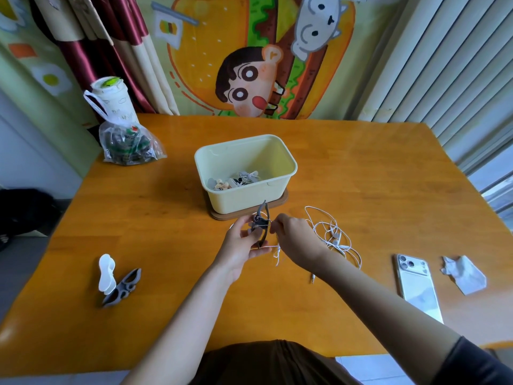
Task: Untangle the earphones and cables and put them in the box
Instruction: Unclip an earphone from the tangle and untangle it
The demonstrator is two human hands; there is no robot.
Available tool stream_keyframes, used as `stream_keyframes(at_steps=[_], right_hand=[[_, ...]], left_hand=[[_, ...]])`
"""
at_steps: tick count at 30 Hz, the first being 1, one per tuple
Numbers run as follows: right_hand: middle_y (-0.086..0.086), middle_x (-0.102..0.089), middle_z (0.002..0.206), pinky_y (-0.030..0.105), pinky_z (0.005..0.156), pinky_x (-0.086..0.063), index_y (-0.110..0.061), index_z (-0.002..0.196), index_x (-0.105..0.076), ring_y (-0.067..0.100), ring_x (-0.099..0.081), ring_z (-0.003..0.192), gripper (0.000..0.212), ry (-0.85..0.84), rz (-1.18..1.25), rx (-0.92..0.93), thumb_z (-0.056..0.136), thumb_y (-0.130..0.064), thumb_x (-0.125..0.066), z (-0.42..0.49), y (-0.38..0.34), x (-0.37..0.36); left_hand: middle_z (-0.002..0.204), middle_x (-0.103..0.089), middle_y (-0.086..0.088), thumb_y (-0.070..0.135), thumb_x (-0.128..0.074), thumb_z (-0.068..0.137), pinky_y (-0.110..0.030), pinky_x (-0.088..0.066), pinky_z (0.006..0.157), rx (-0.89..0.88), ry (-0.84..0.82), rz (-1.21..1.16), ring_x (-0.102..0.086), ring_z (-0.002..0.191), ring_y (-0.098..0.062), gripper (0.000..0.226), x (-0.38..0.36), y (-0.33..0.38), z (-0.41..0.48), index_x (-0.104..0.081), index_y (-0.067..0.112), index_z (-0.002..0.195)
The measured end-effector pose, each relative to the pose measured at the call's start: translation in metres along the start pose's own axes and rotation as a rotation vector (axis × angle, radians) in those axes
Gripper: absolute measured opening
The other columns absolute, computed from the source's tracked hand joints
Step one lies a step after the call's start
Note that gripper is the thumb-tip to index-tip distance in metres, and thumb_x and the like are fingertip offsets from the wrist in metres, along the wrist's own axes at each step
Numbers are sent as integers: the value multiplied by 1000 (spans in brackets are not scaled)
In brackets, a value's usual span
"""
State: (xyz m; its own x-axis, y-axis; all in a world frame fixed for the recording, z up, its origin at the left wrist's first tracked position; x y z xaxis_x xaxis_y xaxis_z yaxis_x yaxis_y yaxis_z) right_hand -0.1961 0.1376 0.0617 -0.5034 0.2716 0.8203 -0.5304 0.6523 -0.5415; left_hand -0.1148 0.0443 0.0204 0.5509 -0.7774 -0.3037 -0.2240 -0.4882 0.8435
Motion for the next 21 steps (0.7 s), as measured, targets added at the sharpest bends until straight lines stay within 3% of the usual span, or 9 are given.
stream_keyframes(at_steps=[5, 10, 16, 21], right_hand=[[12, -64, 88, 44, 68, -50, -10, 116, -49, 30, -59, 74, 21, 73, -7, 76, 99, -21, -43, -3, 1, 8], [9, -62, 91, 35, 69, -48, -6, 101, -68, 24, -58, 76, 18, 139, -26, 208, 95, -13, -52, -6, -2, 14], [9, -60, 98, 35, 72, -48, -5, 101, -65, 25, -58, 81, 21, 154, -60, 256, 97, -18, -49, -7, -9, 15], [6, -62, 96, 39, 68, -49, -8, 97, -64, 25, -59, 79, 15, 200, -68, 288, 94, -19, -55, -4, -8, 27]], left_hand=[[89, -57, -8, 6, -54, 94, -43, -59, 76, 9, -13, -13, -66, 76, -26, 23, 1, 1, -1, -55, 13, 117], [82, -53, -8, 8, -53, 95, -38, -60, 69, 29, -11, -78, -66, 73, -28, 21, 1, 3, -1, -53, 8, 116], [81, -51, -9, 14, -54, 95, -36, -59, 65, 23, -28, -144, -64, 73, -29, 21, -2, 7, -2, -54, 7, 115], [96, -57, -12, 11, -52, 97, -38, -59, 64, 17, -25, 66, -61, 68, -27, 11, 1, 14, -3, -59, 15, 105]])
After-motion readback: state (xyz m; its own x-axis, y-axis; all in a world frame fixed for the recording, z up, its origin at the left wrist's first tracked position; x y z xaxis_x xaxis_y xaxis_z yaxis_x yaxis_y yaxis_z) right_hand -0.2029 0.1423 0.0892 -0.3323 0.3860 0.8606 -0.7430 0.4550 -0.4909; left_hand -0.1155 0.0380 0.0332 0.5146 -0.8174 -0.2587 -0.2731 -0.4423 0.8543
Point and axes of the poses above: each hand's wrist, its own z-axis towards the middle knuckle, its own x-axis out of the back of the hand, y = z × x, the point moved 4 cm from there along z, towards the middle knuckle
